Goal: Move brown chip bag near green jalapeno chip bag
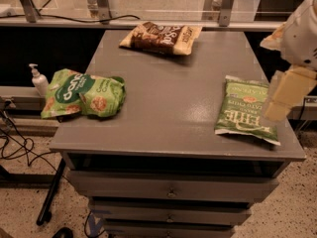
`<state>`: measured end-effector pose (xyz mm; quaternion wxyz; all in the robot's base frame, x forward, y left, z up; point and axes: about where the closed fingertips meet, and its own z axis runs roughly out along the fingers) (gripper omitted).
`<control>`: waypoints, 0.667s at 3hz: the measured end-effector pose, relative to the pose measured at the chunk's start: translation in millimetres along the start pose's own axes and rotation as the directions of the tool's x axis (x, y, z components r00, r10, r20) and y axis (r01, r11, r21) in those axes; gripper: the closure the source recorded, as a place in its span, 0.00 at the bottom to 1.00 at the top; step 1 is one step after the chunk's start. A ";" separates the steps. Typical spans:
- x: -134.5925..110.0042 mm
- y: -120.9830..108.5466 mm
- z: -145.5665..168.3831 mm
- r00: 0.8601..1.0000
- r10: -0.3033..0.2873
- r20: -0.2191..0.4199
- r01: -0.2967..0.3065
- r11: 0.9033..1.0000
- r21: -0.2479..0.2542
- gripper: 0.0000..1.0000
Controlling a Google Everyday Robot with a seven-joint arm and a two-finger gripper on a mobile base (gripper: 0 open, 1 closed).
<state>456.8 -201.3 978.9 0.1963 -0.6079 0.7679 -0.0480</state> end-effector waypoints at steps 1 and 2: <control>-36.2 -36.6 37.2 0.994 -0.074 0.084 0.067 0.994 0.088 0.00; -69.3 -86.7 74.1 0.978 -0.139 0.155 0.111 0.978 0.179 0.00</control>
Offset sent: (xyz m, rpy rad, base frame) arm 0.2027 0.0851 -0.0371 0.1316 -0.3658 0.1922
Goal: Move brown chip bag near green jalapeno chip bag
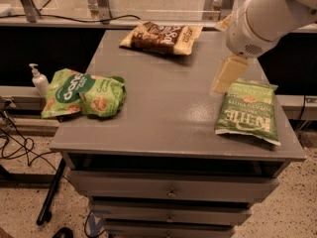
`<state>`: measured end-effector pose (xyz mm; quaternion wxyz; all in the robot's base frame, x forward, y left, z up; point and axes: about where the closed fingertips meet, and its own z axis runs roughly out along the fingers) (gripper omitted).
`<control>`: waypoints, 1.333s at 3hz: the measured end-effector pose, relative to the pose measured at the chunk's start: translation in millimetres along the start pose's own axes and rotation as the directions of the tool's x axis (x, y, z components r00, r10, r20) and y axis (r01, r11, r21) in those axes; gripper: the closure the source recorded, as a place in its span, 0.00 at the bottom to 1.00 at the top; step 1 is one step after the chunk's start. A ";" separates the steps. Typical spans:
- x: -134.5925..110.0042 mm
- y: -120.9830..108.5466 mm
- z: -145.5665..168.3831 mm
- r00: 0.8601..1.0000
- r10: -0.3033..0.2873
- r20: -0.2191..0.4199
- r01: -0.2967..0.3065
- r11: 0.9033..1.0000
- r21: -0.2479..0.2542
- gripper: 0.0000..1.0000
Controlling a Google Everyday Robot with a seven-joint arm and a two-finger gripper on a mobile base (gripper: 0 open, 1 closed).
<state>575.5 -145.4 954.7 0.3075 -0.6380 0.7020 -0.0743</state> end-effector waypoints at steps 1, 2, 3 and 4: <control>-4.4 -50.1 47.2 0.999 -0.033 0.036 0.032 0.998 0.051 0.00; 1.6 -92.4 89.9 0.998 -0.010 0.069 0.007 0.998 0.056 0.00; 10.4 -126.7 129.1 0.996 0.024 0.090 -0.029 0.998 0.052 0.00; 18.6 -152.2 155.3 0.989 0.075 0.126 -0.082 0.995 0.054 0.00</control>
Offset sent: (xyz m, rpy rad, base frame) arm 0.2027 0.0020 -0.0415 0.1122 -0.0757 0.0073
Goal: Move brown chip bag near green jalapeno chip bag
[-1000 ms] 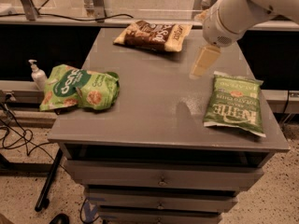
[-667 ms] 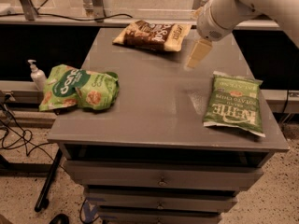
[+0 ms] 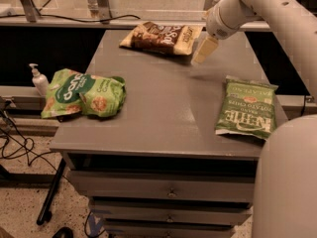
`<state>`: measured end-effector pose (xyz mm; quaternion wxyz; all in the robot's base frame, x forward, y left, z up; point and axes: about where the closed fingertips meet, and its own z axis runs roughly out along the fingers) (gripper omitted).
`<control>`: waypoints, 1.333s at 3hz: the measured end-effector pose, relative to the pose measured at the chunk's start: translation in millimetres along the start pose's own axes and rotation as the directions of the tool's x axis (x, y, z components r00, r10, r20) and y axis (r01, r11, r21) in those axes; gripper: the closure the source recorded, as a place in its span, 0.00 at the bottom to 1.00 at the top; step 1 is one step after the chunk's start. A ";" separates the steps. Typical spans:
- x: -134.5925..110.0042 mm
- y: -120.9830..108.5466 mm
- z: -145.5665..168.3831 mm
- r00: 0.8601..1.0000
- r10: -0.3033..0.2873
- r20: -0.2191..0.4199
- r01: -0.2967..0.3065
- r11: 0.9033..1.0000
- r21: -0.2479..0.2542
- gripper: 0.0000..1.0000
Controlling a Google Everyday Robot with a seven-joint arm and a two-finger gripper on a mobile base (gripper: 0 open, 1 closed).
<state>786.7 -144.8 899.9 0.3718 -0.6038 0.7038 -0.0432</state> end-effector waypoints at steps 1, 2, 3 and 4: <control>-4.0 -9.1 23.7 0.998 0.046 0.049 -0.046 0.999 -0.001 0.00; -10.9 -12.0 40.2 0.993 0.088 0.074 -0.088 0.996 -0.010 0.17; -18.1 -7.3 53.4 0.990 0.118 0.083 -0.116 0.993 -0.034 0.41; -23.1 -6.6 58.2 0.987 0.133 0.087 -0.130 0.991 -0.043 0.63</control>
Offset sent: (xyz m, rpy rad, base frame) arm 0.0498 0.0302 -0.0168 0.1694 0.0317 -0.0497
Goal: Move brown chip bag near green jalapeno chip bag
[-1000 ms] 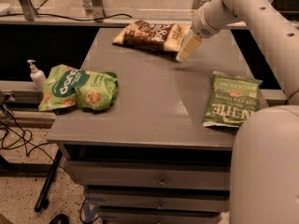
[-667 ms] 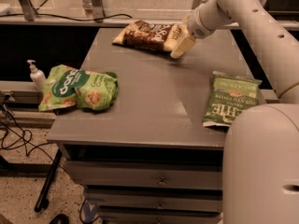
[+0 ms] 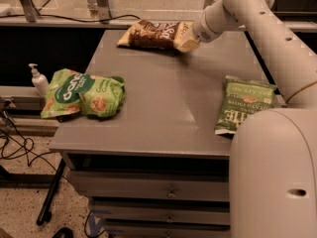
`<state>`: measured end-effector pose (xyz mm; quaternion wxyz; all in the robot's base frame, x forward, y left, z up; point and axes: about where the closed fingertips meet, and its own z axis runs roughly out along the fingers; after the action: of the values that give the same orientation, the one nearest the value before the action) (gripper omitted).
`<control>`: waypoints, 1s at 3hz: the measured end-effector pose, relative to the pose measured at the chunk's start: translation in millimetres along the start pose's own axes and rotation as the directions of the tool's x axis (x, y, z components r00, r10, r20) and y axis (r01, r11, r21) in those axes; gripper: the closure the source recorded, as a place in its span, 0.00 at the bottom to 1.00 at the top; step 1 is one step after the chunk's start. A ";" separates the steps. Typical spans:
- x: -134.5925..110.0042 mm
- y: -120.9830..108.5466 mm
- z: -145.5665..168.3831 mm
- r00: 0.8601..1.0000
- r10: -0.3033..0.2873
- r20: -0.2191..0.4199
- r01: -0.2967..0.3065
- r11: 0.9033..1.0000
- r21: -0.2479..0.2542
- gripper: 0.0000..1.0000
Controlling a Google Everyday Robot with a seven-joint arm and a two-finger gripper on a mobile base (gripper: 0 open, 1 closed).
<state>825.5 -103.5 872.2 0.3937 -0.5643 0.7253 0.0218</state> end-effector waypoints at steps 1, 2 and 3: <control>-2.1 -1.5 -1.4 1.000 0.006 0.000 -0.006 1.000 -0.001 0.87; -3.3 -3.3 -5.7 1.000 0.005 0.000 -0.005 1.000 0.001 1.00; -6.4 -3.8 -9.3 1.000 -0.004 0.001 0.004 1.000 -0.002 1.00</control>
Offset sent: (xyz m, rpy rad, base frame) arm -0.0012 -0.0098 0.0221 0.0008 -0.0110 -0.0109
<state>824.0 -104.2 884.0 0.3933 -0.5661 0.7241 0.0221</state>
